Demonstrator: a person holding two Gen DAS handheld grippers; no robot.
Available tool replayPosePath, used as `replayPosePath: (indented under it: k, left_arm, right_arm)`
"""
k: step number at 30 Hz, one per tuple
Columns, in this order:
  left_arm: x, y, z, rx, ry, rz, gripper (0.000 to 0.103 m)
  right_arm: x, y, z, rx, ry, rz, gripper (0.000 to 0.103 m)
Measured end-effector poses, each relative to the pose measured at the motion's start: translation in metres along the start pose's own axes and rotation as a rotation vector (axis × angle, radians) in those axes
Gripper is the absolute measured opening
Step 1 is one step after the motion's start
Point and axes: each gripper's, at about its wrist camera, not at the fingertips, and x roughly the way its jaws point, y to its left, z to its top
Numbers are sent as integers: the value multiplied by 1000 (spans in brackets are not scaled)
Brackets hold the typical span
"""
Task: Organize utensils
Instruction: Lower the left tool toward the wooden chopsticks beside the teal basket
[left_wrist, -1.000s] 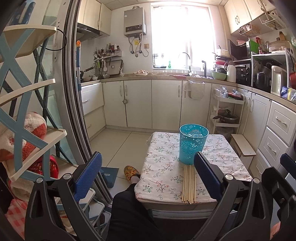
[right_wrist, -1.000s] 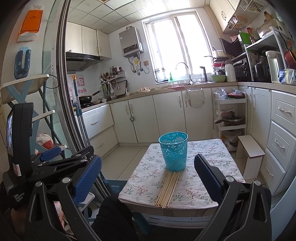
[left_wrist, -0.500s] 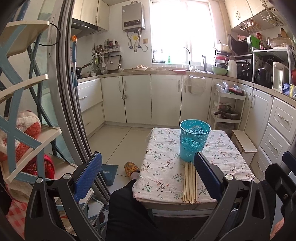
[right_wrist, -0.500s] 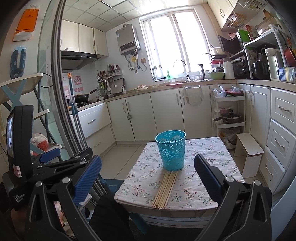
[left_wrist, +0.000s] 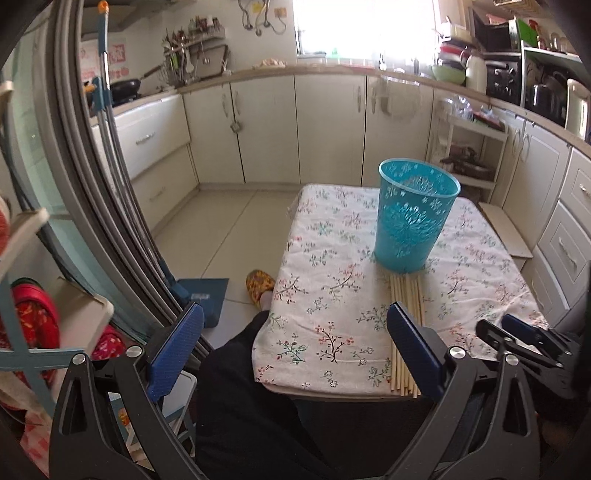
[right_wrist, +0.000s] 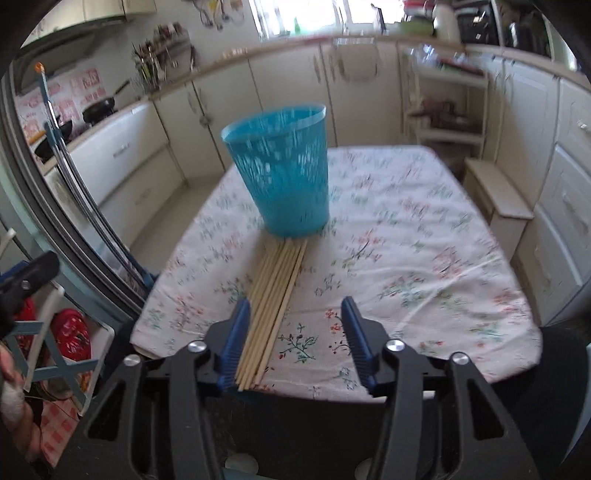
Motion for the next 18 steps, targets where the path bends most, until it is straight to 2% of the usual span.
replayPosePath:
  k: [2,9,15,18]
  left_arm:
    - [18,-1,1,-6,31,-5,95]
    - [71,-14,5,-4,106,-18,95]
    - [104,-26,5,12,157,-19,95]
    - [117,-32,6,18,177,-31,95]
  right_arm:
    - [24,-3,5,-3,39,-12,40]
    - [86,0,27,29,74,15,27]
    - [106,3,33,18,83,25,24]
    - [105,1,34,-13,84,30,19]
